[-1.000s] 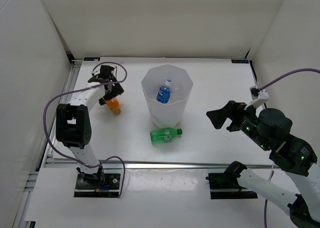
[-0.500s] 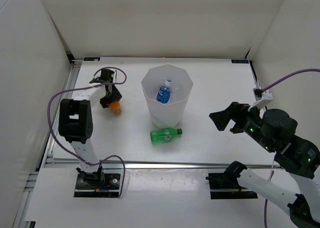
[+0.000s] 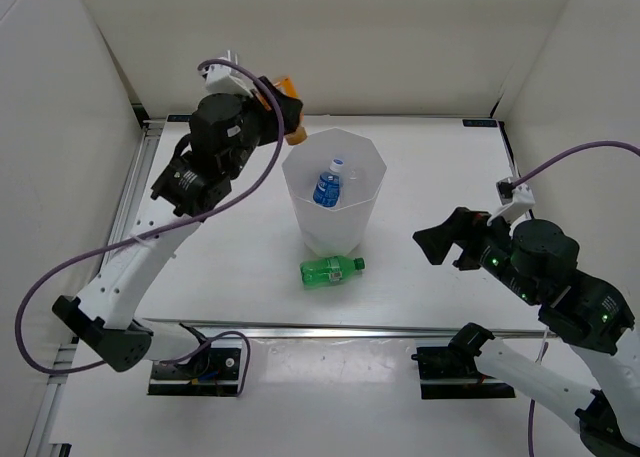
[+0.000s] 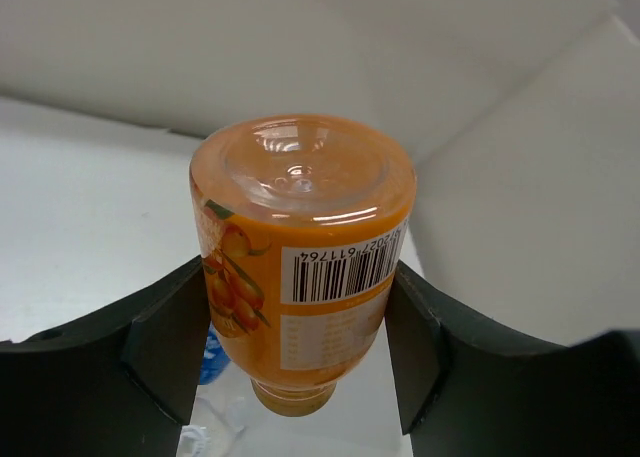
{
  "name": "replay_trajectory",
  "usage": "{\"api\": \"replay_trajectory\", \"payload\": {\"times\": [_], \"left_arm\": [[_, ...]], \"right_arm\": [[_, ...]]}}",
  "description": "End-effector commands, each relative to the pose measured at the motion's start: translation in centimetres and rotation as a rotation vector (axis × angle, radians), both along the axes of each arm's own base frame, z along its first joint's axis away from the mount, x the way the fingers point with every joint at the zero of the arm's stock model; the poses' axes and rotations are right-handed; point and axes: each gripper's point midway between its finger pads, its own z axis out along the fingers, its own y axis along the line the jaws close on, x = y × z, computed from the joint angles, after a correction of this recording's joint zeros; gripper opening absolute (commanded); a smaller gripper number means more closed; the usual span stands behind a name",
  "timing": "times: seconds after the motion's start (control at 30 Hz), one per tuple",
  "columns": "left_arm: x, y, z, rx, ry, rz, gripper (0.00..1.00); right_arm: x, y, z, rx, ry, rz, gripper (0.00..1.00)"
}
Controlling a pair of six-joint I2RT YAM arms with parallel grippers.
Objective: Put the plastic bottles in the bin
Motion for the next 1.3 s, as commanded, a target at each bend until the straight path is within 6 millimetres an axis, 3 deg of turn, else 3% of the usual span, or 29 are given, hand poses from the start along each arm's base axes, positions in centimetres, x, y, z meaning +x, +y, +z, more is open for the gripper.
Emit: {"api": "replay_trajectory", "payload": {"times": [0.0,0.1,0.17,0.27,0.33,0.47,0.53,0.57,0.6,0.63,0.67,0.7,0.73,0.77,0.8,0.87,0.9,1.0,1.03,1.07,1.1,1.17,1.27], "left_arm": [[-0.6,-4.3,-0.8,0.129,-0.035,-0.105,0.6],[-1.9,-7.7,-1.8,0.178,-0.036,-0.196,0.64],[-2.3,-8.6,-3.7,0.21,-0.006,-0.197,0.69],[-2.7,-9.4,-5.1,0.259,0.004,-0.2,0.84],[-2.9,-9.5,-5.1,0.276,-0.004,-0.203,0.98],[-3.8,-9.3,-2.9,0.275,-0.052,-0.179,1.0],[-5.0,-7.7,-0.9,0.251,-0.086,-0.125,1.0],[-5.3,-6.9,-1.6,0.246,-0.07,-0.1,1.0],[-6.5,-5.6,-0.5,0.19,-0.081,-0.084,1.0],[-7.1,-4.7,-0.9,0.169,-0.072,-0.072,1.0],[-7.6,-4.1,-1.5,0.156,-0.061,-0.071,1.0],[-8.0,-3.5,-4.8,0.192,-0.014,-0.061,1.0],[-8.8,-2.0,-4.8,0.151,-0.015,-0.035,1.0],[-9.0,-1.3,-8.0,0.193,0.029,-0.018,1.0],[-9.3,-0.6,-9.0,0.198,0.04,0.0,1.0],[-10.0,1.3,-9.8,0.185,0.039,0.043,1.0],[-10.3,1.8,-11.5,0.198,0.061,0.057,1.0],[-11.2,3.8,-11.8,0.166,0.048,0.096,1.0],[-11.6,4.3,-12.1,0.161,0.044,0.096,1.0],[-11.7,4.8,-12.2,0.16,0.041,0.106,1.0],[-11.7,5.3,-12.2,0.158,0.039,0.125,1.0],[-11.9,5.8,-12.1,0.167,0.027,0.122,1.0],[-12.0,6.4,-12.1,0.198,0.028,0.139,1.0]], "right_arm": [[0.0,0.4,0.7,0.056,-0.018,0.001,1.0],[-0.2,0.2,0.7,0.056,-0.018,0.001,1.0],[-0.5,-0.1,1.0,0.062,-0.024,0.001,1.0],[-0.7,-0.6,0.7,0.052,-0.02,-0.01,1.0],[-0.7,-0.9,0.8,0.057,-0.03,-0.02,1.0],[-0.8,-0.9,0.9,0.065,-0.025,-0.023,1.0],[-0.7,-0.9,0.8,0.057,-0.03,-0.02,1.0],[-0.7,-0.9,0.8,0.057,-0.03,-0.02,1.0],[-0.7,-0.9,0.4,0.036,-0.03,-0.015,1.0],[-0.6,-0.9,0.4,0.026,-0.036,-0.011,1.0],[-0.2,-1.0,-0.3,-0.017,-0.039,-0.013,1.0],[-0.1,-1.0,-1.1,-0.05,-0.036,-0.004,1.0],[0.4,-0.6,-1.8,-0.089,-0.033,0.006,1.0],[0.9,0.2,-2.9,-0.172,-0.041,0.067,1.0],[0.6,0.5,-3.5,-0.199,-0.044,0.116,1.0],[0.8,2.8,-6.7,-0.289,0.033,0.242,1.0],[0.9,3.8,-8.4,-0.347,0.077,0.292,1.0],[0.3,5.7,-12.5,-0.466,0.074,0.388,1.0],[1.3,6.0,-12.5,-0.496,0.006,0.343,1.0],[0.2,7.2,-13.0,-0.541,-0.053,0.406,1.0],[0.1,7.1,-14.5,-0.599,-0.08,0.405,1.0],[0.2,7.7,-14.8,-0.696,-0.208,0.365,1.0],[0.0,8.3,-17.1,-0.874,-0.303,0.376,1.0]]}}
